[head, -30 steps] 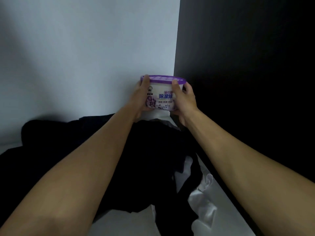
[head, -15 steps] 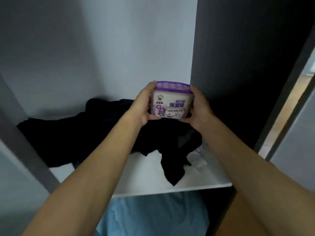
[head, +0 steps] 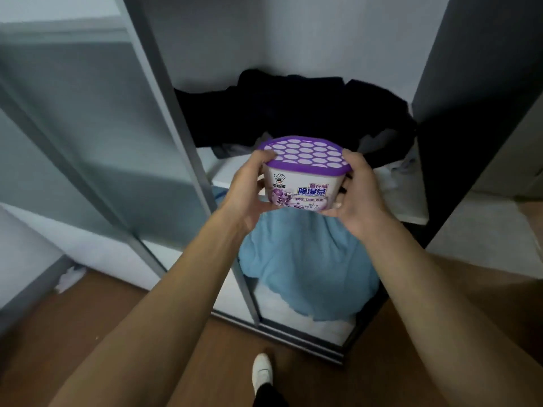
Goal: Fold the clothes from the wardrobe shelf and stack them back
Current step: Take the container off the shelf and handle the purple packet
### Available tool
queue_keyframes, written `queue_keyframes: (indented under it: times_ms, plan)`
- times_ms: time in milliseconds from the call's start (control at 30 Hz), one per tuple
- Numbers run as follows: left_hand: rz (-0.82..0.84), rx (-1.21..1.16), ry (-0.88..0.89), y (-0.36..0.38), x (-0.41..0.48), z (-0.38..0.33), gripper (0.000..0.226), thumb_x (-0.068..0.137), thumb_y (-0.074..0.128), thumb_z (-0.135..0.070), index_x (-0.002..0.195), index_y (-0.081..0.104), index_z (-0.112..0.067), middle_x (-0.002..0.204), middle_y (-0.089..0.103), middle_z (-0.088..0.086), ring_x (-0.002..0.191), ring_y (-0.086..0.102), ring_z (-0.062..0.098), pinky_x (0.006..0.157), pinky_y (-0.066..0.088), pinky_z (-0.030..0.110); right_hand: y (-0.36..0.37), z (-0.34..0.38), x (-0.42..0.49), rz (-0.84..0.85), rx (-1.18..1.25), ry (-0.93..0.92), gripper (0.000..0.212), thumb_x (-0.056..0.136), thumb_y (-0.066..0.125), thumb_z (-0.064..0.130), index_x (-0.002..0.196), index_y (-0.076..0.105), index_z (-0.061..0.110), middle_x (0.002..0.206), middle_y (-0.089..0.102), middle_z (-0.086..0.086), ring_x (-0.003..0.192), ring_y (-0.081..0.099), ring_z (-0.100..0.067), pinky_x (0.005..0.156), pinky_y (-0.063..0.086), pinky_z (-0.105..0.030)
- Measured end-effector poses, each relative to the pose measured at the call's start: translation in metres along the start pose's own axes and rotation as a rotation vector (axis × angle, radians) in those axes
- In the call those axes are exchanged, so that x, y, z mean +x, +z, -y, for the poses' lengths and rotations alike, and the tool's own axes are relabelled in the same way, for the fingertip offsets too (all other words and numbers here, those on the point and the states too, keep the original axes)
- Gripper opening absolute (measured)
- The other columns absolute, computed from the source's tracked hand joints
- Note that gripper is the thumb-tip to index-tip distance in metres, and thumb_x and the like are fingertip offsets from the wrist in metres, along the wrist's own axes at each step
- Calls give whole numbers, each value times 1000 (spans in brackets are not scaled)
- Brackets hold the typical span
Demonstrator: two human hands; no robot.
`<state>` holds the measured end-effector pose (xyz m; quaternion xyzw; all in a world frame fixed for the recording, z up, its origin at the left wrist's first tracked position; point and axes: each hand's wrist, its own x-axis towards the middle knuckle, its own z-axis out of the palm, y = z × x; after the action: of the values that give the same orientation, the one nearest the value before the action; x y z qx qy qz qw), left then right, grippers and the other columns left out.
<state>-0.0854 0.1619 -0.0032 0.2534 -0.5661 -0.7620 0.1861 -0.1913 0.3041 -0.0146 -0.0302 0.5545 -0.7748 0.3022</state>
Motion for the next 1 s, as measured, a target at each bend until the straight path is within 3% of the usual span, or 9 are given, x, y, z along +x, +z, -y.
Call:
queue_keyframes:
  times_ms: [167,433,567,700,867,1000]
  plan:
    - [-123,-23,-26,-63,-57,21,28,82,62,-50,99,68,-29,94,71,-6,90,63,13,77,53,38,32,-55,-28,117,-52,75,23,90,56,46,92,70,28,84,75,4,88,69,-24,84,54,-57]
    - [-371,-129,17,-186,-151,22,27,75,61,-42,97,64,-26,88,72,-7,93,63,15,83,51,45,135,-131,-83,365,-184,167,26,90,57,51,97,69,29,86,76,7,87,70,-21,69,59,-44]
    - [-488,-185,60,-265,-216,28,29,79,60,-39,103,64,-23,94,74,-4,94,66,16,85,50,47,206,-182,-125,497,-247,193,23,82,58,52,85,70,33,86,75,8,85,70,-20,64,58,-40]
    - [-623,-190,104,-346,-293,32,19,84,58,-38,97,66,-27,93,75,-4,83,70,9,80,50,43,278,-244,-183,622,-281,237,20,82,60,49,90,69,32,88,76,10,87,70,-16,68,59,-42]
    - [-811,-244,109,-443,-390,31,21,89,57,-36,105,64,-23,94,75,-3,95,67,16,85,52,51,363,-315,-266,796,-351,304,18,86,59,47,79,74,39,89,77,10,83,74,-12,75,60,-46]
    - [-960,-290,125,-500,-454,27,35,77,62,-38,105,61,-18,86,71,-2,95,63,20,78,52,48,424,-357,-317,916,-430,382,19,90,58,50,98,66,34,90,77,9,95,72,-17,83,58,-51]
